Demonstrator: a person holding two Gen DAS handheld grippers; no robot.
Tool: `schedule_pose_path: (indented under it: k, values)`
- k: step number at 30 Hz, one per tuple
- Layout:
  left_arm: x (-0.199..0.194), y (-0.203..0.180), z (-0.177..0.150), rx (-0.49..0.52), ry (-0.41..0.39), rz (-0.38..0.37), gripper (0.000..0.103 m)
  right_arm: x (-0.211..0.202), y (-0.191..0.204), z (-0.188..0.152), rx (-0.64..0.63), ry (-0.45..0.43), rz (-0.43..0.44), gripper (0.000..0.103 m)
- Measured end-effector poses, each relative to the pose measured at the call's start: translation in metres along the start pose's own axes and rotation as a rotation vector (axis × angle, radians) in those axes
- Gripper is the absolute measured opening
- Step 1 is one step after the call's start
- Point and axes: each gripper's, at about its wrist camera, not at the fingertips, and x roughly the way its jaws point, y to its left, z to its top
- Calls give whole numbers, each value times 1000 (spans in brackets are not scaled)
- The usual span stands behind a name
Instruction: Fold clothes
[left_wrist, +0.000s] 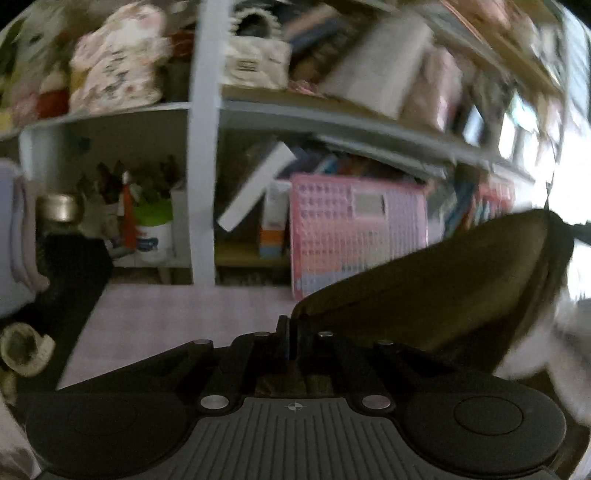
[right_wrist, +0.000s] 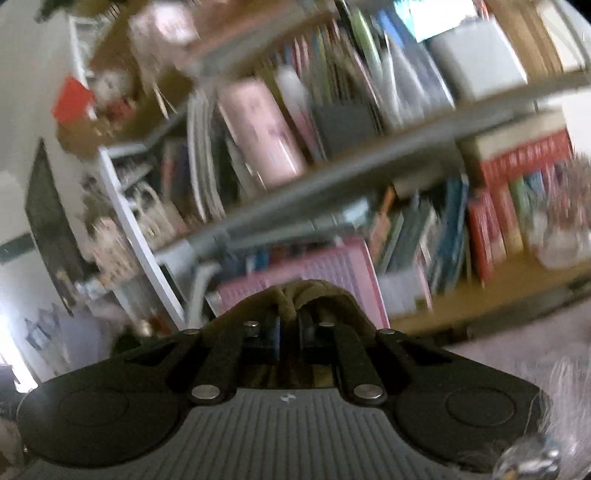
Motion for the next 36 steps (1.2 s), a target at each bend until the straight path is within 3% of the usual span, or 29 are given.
schedule_pose_path:
  k: [1,3,4,5,6,7,9,11,13,17,18,21,24,26,30,36]
  values:
    - [4,5,3,-34,-6,2,2,4,2,3,-18,6,-10,8]
    - [45,13,-3,-37,120,121,10,37,0,-1,-90,67,-89,11]
    - [66,17,-6,-38,183,181,14,60,-6,-7,-117,119,-137,31]
    - [86,21,-9,-39,245,241,15,84,-14,-15,-131,188,-192,44]
    - [106,25,-12,-40,307,301,15,103,-23,-23,-140,251,-257,51]
    - [111,28,-17,-27,345,362,15,109,-29,-30,-137,292,-303,46]
    - [93,27,-25,-40,312,360,18,112,-39,-41,-109,359,-361,45]
    - [74,27,-32,-85,275,344,29,102,-47,-52,-48,399,-325,45]
    - [55,26,-37,-158,235,318,33,95,-51,-67,-9,460,-310,46]
    - [37,17,-55,-277,240,312,41,94,-61,-93,63,537,-385,45]
    - [38,14,-60,-282,249,316,42,96,-63,-98,54,547,-408,44]
    - [37,4,-74,-291,276,322,42,107,-62,-106,-66,572,-474,25]
    - [35,2,-82,-305,289,318,42,118,-61,-115,-187,596,-539,23]
    - [35,3,-83,-301,295,325,42,126,-69,-114,-247,594,-570,24]
    - [35,5,-82,-316,273,310,43,123,-71,-104,-238,564,-574,26]
    - [50,12,-77,-325,222,289,40,66,-37,-102,-179,506,-525,31]
